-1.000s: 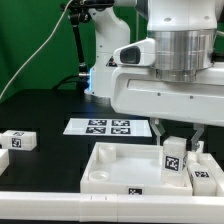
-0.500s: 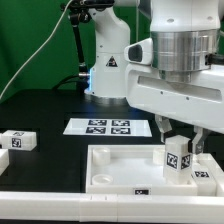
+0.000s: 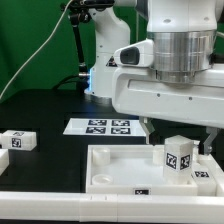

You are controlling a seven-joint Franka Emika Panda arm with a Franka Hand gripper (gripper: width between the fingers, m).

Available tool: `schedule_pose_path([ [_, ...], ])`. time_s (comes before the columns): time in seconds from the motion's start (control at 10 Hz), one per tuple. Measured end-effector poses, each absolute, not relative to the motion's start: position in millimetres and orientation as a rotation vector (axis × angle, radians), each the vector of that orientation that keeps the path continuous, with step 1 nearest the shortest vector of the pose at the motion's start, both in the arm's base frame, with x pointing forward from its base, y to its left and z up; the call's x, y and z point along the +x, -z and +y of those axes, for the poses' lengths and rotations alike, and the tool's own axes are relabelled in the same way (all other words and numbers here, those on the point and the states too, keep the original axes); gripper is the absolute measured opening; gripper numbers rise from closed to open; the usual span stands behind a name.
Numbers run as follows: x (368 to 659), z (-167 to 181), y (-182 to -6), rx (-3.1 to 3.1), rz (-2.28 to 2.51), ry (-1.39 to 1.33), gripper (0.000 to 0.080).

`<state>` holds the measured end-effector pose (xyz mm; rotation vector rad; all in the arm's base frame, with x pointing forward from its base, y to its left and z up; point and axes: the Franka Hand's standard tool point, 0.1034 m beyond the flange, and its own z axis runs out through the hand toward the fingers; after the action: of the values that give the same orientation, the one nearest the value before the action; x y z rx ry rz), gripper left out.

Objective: Assemble one leg

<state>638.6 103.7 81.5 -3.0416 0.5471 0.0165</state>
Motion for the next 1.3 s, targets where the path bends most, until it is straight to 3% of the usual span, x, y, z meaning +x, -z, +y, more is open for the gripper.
schedule_pose_path([
  [1.3,638.7,102.7,-80.8,-3.035,-0.765,0.009,0.0649],
])
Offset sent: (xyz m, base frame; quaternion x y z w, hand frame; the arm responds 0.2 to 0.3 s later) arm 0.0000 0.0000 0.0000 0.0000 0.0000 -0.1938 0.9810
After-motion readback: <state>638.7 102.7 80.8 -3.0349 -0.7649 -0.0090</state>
